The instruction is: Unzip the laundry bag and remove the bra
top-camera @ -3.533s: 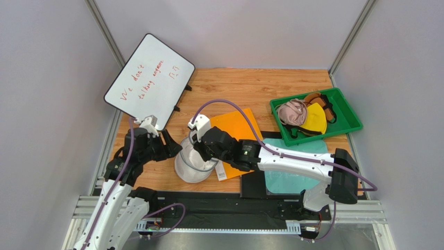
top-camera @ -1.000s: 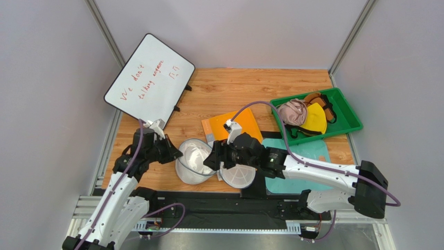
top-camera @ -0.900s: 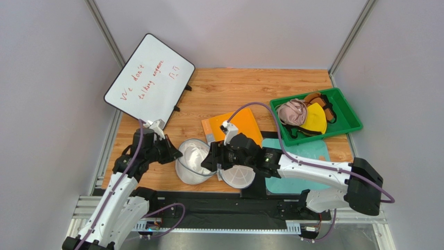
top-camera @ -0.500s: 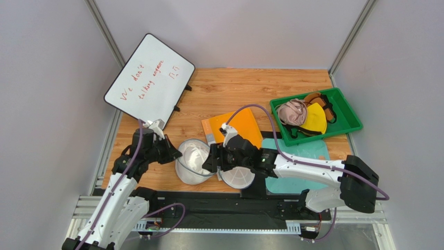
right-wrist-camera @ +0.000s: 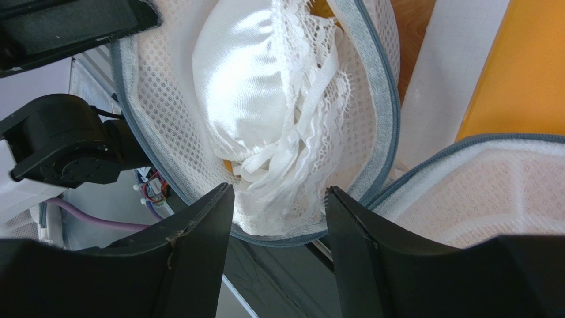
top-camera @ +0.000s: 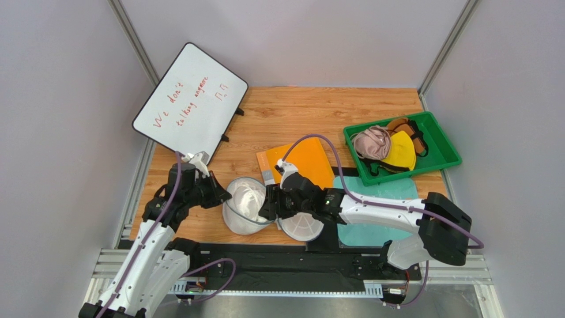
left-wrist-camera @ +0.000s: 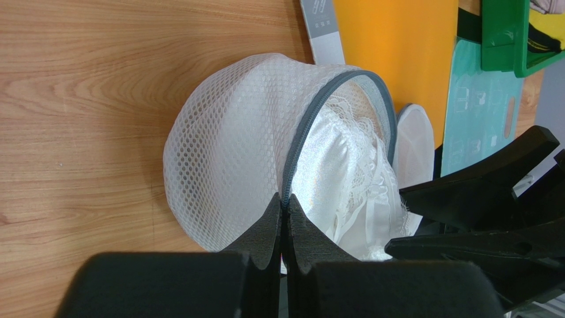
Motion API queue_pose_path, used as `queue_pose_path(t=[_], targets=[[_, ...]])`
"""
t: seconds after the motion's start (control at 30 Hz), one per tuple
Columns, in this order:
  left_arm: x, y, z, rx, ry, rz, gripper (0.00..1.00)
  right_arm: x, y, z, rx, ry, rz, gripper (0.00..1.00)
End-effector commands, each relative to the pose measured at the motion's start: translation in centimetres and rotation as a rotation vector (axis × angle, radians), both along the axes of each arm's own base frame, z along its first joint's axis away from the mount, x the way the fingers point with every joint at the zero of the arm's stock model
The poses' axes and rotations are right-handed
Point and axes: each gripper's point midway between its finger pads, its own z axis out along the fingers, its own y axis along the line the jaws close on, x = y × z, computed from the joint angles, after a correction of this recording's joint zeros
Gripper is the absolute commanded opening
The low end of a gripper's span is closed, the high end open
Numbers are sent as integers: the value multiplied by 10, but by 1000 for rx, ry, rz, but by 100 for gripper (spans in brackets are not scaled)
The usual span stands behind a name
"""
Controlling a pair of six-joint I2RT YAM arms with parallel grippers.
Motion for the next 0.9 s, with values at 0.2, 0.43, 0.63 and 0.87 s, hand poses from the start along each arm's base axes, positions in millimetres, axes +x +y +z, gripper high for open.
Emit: queue_pose_path(t=[0.2,0.43,0.63,0.87], targets=[[5,-1,16,-3,-53,-16,0,14,32,27,63,-52,32,47],[5,-2,17,-6,-56,-20,0,14,38,30,56,-43,50,5],[5,-2,17,-8,-56,-22,0,24,38,55,92,-101,14,0],[5,-3,16,-9,-56,-23,0,39,41,98,172,-184,-47,0]])
